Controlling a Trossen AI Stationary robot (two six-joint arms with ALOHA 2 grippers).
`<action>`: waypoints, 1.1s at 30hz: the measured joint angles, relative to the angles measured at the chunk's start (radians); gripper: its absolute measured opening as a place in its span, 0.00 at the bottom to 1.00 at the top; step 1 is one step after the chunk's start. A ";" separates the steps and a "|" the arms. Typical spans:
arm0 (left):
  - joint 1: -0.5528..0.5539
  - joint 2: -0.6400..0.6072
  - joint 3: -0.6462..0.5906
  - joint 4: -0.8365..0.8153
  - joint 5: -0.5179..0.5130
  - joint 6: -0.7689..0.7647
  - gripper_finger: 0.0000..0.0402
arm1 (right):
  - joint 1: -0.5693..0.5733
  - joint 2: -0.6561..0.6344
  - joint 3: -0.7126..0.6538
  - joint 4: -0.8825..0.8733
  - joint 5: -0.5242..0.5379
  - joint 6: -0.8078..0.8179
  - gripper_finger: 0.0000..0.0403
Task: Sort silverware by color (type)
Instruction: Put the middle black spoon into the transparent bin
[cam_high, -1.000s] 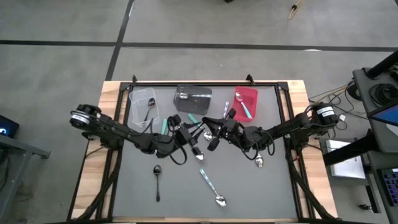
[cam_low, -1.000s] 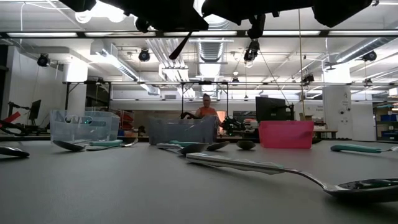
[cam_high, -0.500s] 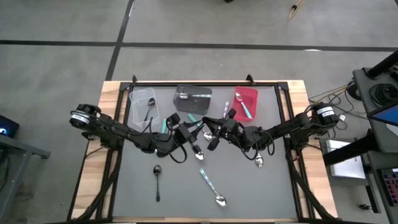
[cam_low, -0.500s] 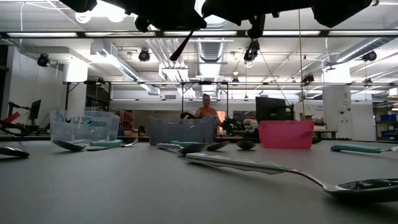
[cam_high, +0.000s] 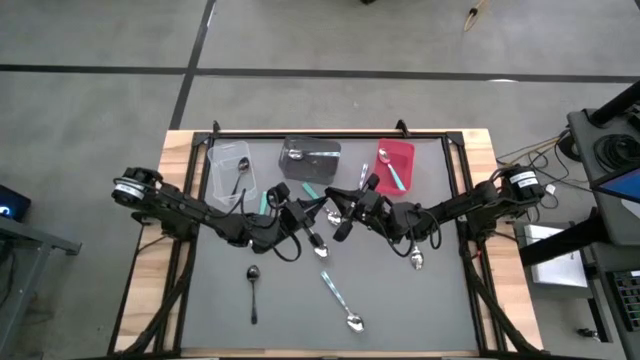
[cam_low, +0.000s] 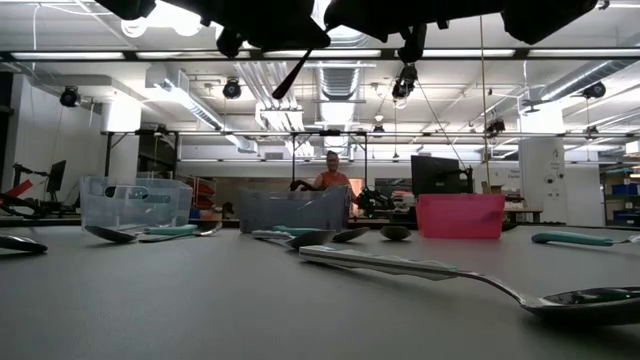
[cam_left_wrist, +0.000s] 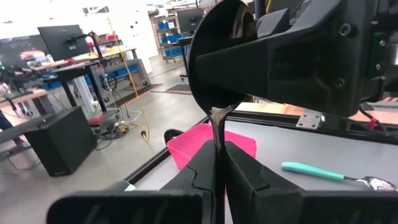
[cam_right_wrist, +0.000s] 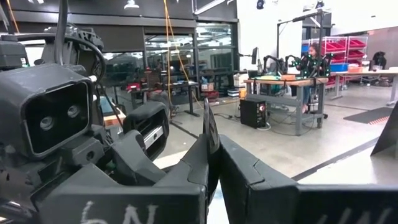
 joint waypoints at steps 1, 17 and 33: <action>0.000 0.000 0.000 0.000 0.001 -0.011 0.01 | 0.000 -0.001 0.000 -0.004 0.000 0.004 0.03; 0.002 -0.023 0.000 -0.046 -0.009 -0.088 0.00 | 0.001 -0.036 0.000 -0.050 0.000 -0.011 0.38; 0.183 -0.409 0.000 -0.871 -0.005 -0.458 0.00 | 0.001 -0.216 0.000 -0.404 0.001 0.076 0.46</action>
